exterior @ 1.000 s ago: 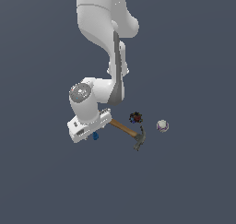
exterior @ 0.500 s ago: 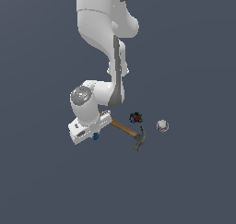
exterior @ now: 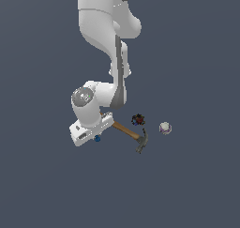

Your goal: Pick up a designated object from a clutter of objects.

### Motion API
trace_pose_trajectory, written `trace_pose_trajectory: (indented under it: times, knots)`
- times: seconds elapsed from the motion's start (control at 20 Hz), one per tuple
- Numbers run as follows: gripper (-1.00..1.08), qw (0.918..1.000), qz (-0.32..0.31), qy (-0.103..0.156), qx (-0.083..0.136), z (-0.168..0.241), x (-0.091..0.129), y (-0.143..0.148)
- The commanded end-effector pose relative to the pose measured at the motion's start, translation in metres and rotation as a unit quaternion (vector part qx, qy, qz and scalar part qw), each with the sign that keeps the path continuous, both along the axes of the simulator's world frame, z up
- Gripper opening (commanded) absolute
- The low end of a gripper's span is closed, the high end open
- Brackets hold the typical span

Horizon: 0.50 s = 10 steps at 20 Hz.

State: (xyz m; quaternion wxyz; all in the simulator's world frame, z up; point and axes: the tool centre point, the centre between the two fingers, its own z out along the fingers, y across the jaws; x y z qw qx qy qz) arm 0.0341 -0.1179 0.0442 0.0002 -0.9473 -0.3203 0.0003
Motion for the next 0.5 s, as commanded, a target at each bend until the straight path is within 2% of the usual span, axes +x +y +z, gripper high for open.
trace_pose_trajectory:
  times: [0.0, 0.45]
  knots:
    - [-1.0, 1.0, 0.0, 0.0, 0.0, 0.004, 0.0, 0.001]
    - [-1.0, 1.0, 0.0, 0.0, 0.0, 0.046, -0.007, 0.012]
